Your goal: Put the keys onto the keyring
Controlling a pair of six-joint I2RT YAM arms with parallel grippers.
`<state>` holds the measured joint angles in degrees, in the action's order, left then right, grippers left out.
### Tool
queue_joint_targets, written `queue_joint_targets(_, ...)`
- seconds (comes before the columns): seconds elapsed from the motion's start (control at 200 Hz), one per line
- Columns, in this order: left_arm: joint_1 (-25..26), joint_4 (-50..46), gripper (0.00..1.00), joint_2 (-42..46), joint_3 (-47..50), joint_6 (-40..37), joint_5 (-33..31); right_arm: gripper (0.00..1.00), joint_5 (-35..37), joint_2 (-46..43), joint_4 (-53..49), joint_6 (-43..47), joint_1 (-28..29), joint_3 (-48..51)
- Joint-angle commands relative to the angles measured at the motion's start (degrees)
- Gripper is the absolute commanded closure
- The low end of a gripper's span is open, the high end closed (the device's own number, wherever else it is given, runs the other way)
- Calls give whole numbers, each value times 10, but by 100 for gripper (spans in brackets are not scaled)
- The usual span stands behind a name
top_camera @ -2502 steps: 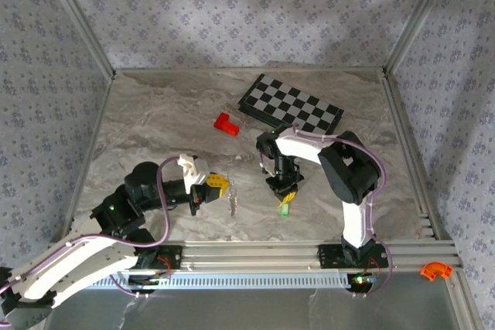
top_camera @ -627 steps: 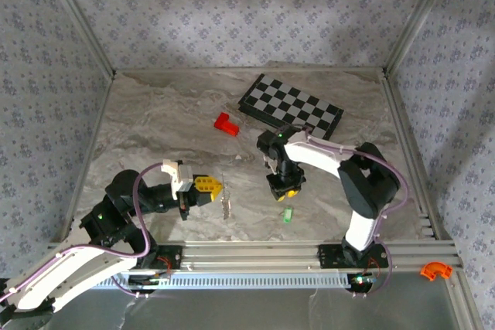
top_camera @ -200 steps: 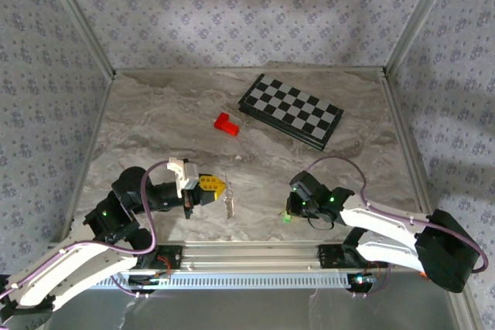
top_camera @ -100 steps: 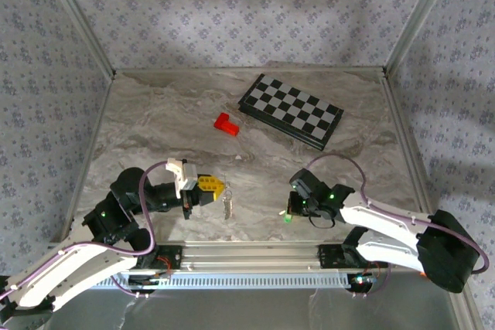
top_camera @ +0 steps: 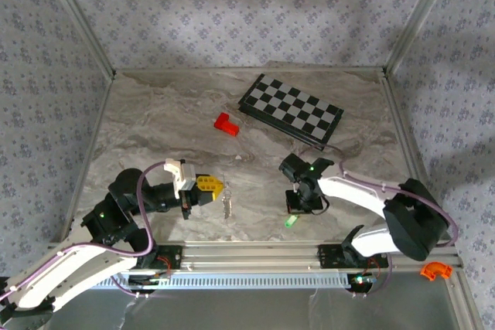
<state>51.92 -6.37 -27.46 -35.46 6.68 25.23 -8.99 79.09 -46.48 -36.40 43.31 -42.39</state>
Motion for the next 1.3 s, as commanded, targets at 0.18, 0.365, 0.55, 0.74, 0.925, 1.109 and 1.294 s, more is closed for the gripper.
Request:
queue_joint_targets(0.18,5,19,100,5,-11,-7,-1,100,-33,75,-53,89,-23,-50)
queue_joint_targets(0.365,5,19,100,2,-8,-8,-4,100,-33,103,-53,110,-24,-62)
queue_joint_targets(0.55,5,22,100,-3,-8,-8,-4,98,-29,107,-59,117,-27,-71)
queue_joint_targets(0.74,5,23,100,-6,-9,-9,-3,82,-15,94,-56,112,-27,-79)
queue_joint_targets(0.925,5,22,100,-5,-12,-8,0,68,3,52,-53,85,-27,-75)
queue_joint_targets(1.109,5,25,100,-7,-13,-6,2,57,24,-32,-12,1,-21,-25)
queue_joint_targets(1.294,5,30,100,-14,-14,-4,10,48,29,-148,77,-125,-13,77)
